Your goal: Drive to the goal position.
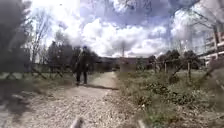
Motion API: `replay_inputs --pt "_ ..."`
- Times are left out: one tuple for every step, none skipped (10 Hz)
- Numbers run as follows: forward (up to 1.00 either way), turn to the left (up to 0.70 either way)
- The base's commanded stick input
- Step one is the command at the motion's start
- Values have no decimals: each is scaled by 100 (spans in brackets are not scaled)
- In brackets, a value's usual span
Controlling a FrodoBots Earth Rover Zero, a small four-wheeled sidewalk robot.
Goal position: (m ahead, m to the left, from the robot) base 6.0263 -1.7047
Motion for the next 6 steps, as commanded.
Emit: replay_inputs --pt "100 0" --pt "100 0" --pt "100 0" --pt "100 0" --pt "100 0" --pt "100 -7"
